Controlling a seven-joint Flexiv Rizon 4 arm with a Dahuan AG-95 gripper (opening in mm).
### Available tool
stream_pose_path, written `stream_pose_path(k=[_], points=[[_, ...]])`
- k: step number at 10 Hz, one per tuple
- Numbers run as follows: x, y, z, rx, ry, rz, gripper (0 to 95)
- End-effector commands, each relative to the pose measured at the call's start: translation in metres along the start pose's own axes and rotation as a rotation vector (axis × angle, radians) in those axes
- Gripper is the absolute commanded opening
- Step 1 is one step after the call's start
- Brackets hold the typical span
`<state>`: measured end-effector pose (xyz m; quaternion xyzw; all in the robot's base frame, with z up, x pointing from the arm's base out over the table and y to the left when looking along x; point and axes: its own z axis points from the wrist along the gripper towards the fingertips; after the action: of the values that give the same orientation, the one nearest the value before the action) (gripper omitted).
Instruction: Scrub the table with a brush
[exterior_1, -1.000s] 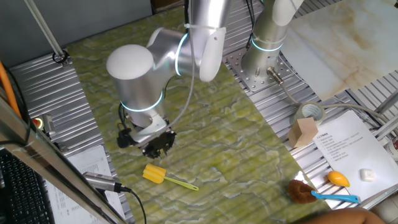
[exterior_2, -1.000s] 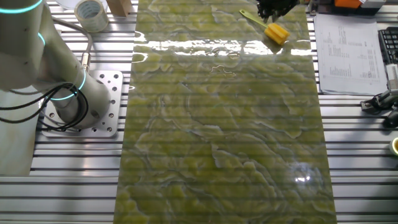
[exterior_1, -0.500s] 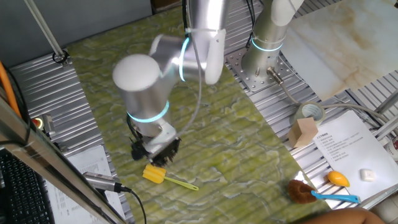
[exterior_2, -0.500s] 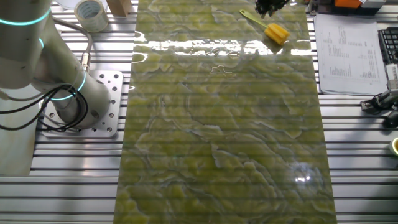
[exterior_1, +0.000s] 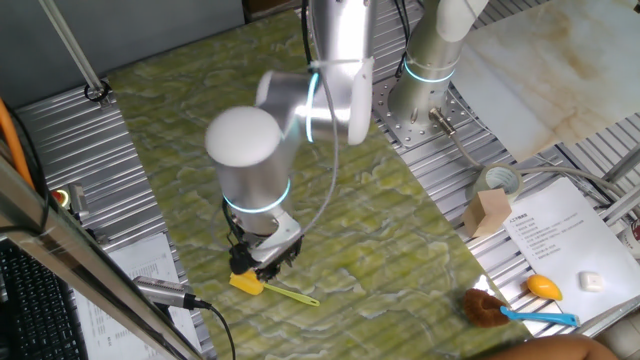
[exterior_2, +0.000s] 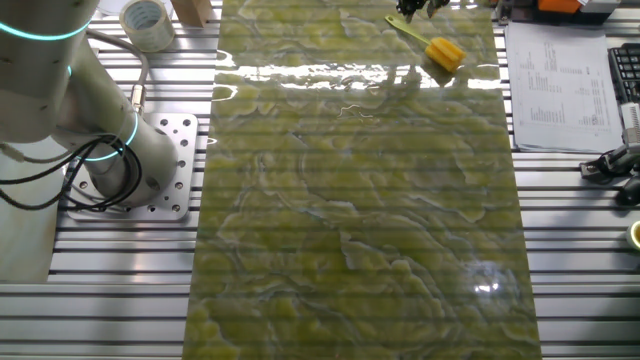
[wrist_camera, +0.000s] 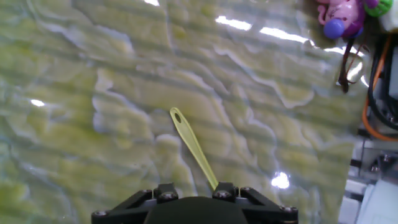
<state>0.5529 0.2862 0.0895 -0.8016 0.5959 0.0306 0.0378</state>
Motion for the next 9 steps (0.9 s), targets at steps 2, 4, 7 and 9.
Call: stream_pose_path(k=[2,4,7,9], points=[[0.002,0.0,-0.003,-0.001,-0.01,0.026,19.0],[0.018,-0.001,-0.009,-0.017,0.04,-0.018,19.0],[0.021,-0.001,-0.01,-0.018,0.029,-0.022,19.0],[0.021,-0.001,-0.01,-0.017,0.032,-0.001,19.0]])
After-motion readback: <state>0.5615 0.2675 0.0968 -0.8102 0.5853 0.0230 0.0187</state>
